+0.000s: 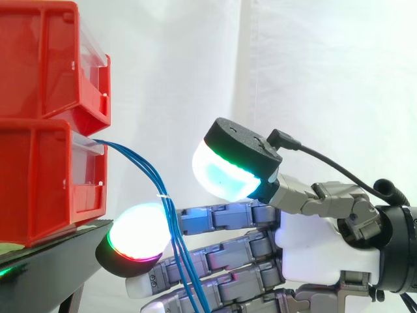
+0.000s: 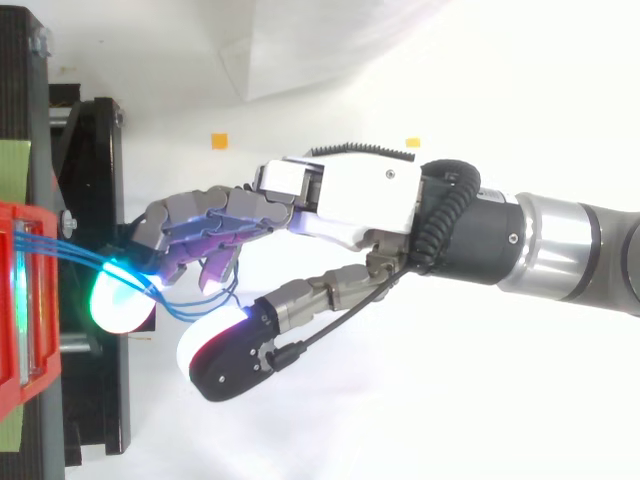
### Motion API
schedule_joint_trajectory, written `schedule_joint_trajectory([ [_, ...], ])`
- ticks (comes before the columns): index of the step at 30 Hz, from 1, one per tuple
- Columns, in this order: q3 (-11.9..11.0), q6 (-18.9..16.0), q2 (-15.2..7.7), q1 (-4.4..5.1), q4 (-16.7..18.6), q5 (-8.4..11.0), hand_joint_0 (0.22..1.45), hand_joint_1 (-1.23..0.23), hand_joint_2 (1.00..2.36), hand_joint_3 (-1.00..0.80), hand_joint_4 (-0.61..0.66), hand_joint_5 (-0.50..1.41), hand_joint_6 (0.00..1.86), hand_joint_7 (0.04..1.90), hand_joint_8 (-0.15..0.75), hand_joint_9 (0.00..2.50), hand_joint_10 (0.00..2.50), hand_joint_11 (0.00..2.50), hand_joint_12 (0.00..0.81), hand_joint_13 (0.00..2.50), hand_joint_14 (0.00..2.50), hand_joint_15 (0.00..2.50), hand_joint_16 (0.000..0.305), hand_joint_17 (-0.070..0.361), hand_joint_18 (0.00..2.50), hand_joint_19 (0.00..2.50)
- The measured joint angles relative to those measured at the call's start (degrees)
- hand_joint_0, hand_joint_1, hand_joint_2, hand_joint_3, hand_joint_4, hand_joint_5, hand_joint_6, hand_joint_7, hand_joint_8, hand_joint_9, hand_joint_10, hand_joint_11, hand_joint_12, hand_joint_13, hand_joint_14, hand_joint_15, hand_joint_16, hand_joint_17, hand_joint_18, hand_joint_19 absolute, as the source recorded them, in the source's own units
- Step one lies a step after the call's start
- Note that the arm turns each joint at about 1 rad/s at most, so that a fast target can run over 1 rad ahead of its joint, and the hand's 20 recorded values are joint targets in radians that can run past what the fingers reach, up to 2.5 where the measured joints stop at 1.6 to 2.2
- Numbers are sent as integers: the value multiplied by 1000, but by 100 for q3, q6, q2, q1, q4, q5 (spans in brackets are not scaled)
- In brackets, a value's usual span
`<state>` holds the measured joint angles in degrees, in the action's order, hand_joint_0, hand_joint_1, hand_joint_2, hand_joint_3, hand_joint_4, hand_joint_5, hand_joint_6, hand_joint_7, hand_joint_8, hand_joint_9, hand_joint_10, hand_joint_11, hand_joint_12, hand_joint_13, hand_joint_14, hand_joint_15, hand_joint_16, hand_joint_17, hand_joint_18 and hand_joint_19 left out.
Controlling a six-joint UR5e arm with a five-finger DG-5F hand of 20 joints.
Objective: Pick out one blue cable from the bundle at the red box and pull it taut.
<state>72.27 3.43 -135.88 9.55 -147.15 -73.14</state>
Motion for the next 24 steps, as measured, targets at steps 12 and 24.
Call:
schedule_joint_trajectory([
  [12, 37, 9, -15, -50, -3, -84, 551, -628, 1009, -407, 175, -209, 503, 990, 237, 352, 16, 539, 312, 522, 20, 510, 39, 88, 479, 828],
  [24, 34, -8, -173, -115, 173, -215, 556, -630, 1010, -393, 170, -201, 503, 1052, 237, 357, 16, 549, 308, 526, 20, 511, 39, 87, 483, 828],
])
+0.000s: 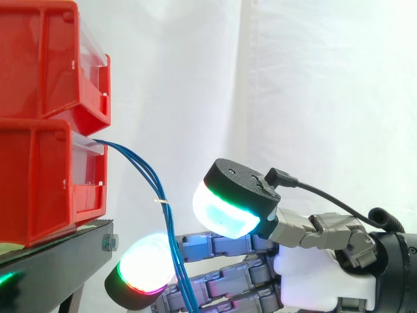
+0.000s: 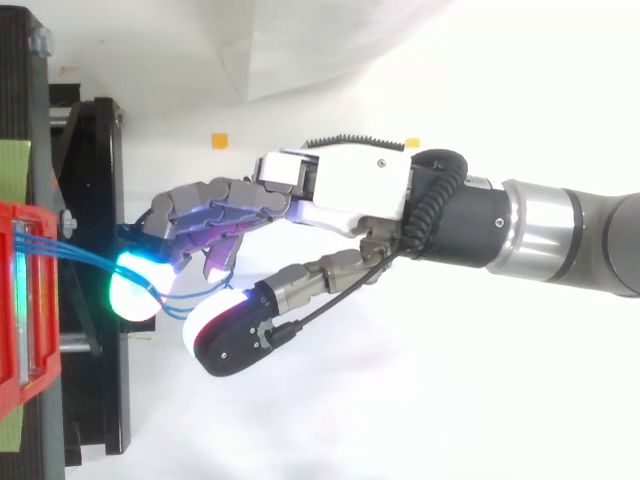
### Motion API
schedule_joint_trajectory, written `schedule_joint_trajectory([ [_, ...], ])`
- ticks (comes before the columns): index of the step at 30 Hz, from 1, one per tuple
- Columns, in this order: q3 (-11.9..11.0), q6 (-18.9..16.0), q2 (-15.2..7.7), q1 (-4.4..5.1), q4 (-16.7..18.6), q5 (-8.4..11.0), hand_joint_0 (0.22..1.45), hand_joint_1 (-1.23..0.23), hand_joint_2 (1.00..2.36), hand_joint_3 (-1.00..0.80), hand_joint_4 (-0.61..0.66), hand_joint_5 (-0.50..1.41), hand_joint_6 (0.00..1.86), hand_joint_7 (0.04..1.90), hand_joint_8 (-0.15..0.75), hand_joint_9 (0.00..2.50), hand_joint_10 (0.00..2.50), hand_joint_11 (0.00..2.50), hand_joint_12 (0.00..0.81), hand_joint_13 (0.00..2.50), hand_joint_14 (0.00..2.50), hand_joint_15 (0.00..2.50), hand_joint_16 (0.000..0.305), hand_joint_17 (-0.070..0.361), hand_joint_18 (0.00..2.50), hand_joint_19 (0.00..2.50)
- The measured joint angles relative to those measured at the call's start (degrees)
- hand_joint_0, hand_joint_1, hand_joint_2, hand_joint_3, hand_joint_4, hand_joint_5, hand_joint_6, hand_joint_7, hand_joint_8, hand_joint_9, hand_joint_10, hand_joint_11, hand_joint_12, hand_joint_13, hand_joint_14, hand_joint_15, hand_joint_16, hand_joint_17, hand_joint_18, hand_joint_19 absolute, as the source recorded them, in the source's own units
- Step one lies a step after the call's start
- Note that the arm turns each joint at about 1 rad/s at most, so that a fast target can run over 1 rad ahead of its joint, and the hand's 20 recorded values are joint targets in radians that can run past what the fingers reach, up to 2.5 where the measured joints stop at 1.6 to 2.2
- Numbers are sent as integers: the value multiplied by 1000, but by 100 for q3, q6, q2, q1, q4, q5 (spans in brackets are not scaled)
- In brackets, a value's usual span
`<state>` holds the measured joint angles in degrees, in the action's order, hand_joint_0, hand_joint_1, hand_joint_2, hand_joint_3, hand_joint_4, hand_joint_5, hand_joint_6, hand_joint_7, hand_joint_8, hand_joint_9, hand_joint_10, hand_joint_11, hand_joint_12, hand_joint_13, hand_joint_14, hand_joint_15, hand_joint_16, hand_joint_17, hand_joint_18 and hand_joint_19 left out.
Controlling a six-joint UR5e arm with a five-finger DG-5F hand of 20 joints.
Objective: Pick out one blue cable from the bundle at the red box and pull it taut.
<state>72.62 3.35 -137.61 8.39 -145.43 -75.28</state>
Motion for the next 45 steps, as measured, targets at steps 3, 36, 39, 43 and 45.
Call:
schedule_joint_trajectory([
  [3, -1, -1, 0, -3, 19, -7, 559, -629, 1011, -390, 165, -198, 503, 1070, 238, 362, 17, 545, 308, 529, 18, 506, 39, 87, 484, 830],
  [36, -33, -228, 5, -45, 228, -196, 579, -623, 1013, -362, 135, -180, 502, 1180, 242, 406, 17, 564, 303, 569, 19, 525, 39, 87, 520, 829],
  [39, -92, -241, 4, -72, 196, -258, 579, -623, 1013, -361, 133, -180, 502, 1186, 244, 408, 19, 571, 303, 571, 20, 531, 39, 87, 523, 826],
  [43, -152, -256, 5, -99, 145, -314, 578, -623, 1014, -361, 136, -177, 502, 1199, 243, 412, 19, 574, 303, 573, 19, 524, 39, 87, 525, 835],
  [45, -172, -269, 4, -108, 118, -327, 578, -622, 1013, -361, 131, -177, 502, 1208, 243, 417, 20, 577, 302, 573, 20, 525, 39, 87, 527, 834],
])
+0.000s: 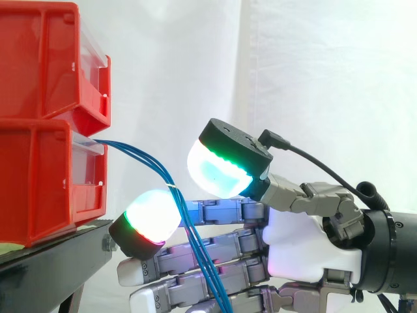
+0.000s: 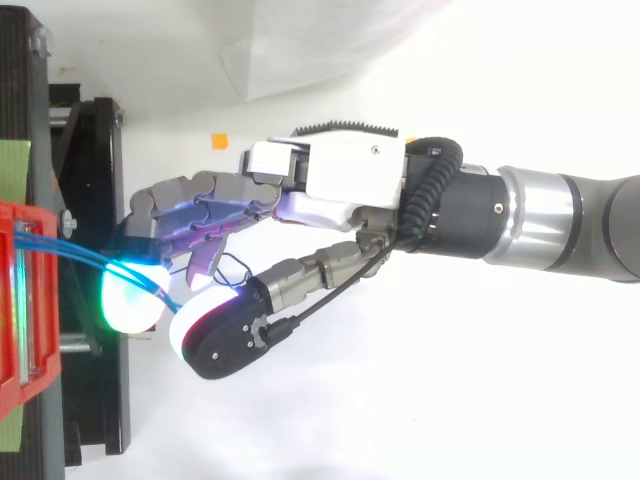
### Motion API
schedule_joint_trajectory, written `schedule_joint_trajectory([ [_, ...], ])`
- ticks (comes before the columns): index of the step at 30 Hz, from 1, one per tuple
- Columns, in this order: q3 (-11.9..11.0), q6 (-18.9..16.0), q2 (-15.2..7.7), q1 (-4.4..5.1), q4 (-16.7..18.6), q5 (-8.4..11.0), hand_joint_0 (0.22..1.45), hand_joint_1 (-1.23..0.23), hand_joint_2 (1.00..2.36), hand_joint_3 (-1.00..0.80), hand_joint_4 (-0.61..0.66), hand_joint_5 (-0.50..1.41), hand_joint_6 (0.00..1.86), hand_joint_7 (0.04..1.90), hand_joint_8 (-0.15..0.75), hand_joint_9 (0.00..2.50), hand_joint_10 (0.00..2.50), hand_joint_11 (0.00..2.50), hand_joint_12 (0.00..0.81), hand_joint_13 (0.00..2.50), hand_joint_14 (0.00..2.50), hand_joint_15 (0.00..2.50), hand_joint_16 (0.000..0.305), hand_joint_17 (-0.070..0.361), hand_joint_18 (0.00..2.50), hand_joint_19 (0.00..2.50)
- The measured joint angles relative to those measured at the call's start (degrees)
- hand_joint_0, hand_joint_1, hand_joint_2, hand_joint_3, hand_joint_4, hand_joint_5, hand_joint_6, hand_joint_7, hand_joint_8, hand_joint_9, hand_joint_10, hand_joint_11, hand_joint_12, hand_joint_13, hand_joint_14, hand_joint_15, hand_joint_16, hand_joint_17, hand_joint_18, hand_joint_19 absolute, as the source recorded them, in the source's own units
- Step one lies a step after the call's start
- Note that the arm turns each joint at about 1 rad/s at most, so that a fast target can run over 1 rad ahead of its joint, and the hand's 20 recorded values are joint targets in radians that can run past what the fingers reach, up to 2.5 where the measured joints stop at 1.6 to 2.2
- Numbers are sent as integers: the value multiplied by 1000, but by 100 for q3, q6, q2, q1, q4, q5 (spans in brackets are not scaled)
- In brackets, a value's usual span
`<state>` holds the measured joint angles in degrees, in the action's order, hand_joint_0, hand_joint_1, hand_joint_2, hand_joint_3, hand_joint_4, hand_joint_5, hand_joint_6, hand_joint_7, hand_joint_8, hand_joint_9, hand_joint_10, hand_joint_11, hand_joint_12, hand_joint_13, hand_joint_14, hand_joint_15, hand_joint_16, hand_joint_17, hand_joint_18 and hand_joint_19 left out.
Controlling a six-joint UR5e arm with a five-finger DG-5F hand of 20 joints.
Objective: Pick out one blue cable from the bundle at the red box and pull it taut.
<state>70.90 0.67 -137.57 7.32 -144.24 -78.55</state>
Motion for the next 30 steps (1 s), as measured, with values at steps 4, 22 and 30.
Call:
schedule_joint_trajectory([
  [4, -19, -26, 1, -10, -38, -6, 579, -621, 1014, -357, 128, -173, 501, 1235, 243, 420, 19, 579, 301, 577, 19, 527, 39, 87, 533, 828],
  [22, -185, -71, 2, -51, -364, -152, 601, -635, 1019, -267, 113, -180, 605, 1184, 250, 469, 20, 624, 302, 611, 21, 545, 38, 87, 559, 834],
  [30, -263, -75, 7, -70, -563, -236, 600, -628, 1018, -284, 127, -184, 653, 1117, 253, 495, 20, 630, 302, 628, 19, 543, 38, 86, 566, 834],
])
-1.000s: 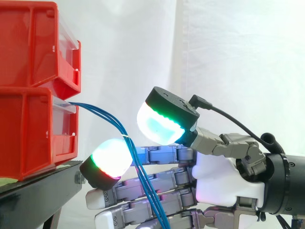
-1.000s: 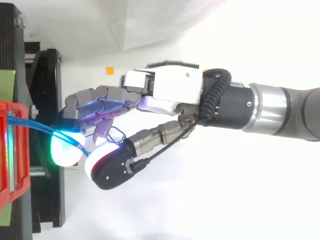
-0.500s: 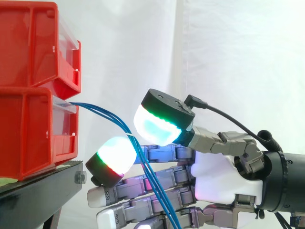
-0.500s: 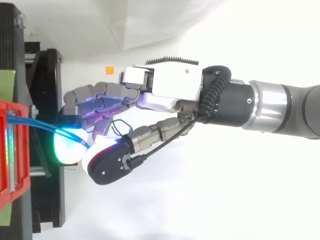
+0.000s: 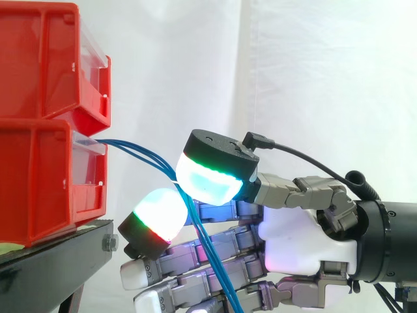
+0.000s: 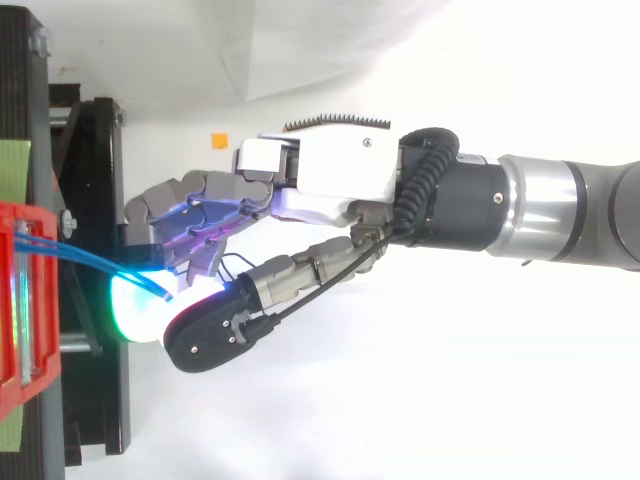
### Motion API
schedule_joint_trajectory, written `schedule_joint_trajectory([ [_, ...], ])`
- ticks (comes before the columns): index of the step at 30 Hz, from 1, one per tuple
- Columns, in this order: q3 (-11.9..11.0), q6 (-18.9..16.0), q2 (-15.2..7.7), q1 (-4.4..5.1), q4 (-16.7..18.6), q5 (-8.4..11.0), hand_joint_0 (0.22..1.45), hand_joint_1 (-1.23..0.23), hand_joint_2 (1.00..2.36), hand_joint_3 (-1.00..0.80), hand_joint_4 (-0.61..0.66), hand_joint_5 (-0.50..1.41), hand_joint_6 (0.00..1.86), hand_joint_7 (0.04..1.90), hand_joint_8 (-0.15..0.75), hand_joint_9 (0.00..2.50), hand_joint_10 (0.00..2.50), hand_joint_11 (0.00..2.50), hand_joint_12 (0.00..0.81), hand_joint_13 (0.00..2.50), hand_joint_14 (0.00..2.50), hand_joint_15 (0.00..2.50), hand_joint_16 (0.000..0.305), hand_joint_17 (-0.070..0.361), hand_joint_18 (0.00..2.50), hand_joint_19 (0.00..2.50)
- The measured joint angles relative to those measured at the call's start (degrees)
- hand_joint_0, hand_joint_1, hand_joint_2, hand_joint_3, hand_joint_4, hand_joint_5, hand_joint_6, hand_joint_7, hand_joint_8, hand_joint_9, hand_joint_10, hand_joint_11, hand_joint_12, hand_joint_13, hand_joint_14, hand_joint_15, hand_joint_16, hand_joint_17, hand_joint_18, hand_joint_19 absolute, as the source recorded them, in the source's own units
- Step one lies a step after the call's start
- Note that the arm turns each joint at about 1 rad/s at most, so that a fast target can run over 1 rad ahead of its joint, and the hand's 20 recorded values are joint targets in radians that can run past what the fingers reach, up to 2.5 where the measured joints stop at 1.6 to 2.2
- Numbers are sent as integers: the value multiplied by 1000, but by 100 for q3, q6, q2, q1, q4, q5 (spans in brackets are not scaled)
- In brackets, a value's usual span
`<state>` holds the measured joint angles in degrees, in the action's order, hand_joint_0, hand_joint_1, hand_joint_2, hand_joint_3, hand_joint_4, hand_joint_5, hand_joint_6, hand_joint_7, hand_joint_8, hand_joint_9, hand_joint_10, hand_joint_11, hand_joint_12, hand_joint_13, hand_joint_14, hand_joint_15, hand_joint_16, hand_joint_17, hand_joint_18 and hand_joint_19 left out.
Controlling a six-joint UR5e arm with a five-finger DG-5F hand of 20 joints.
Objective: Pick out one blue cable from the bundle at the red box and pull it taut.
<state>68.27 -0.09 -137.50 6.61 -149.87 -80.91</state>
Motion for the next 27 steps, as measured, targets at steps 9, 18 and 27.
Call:
schedule_joint_trajectory([
  [9, -6, 0, 36, -16, -28, -66, 609, -630, 1020, -246, 138, -205, 763, 1005, 257, 523, 20, 662, 300, 641, 20, 542, 38, 86, 585, 833],
  [18, -7, 11, 155, -51, -218, -192, 620, -643, 1021, -239, 142, -220, 823, 917, 255, 535, 18, 674, 300, 654, 19, 543, 39, 87, 592, 833],
  [27, -7, 25, 228, -55, -371, -186, 628, -659, 1024, -201, 106, -221, 840, 869, 254, 599, 22, 804, 300, 672, 21, 541, 39, 88, 614, 819],
])
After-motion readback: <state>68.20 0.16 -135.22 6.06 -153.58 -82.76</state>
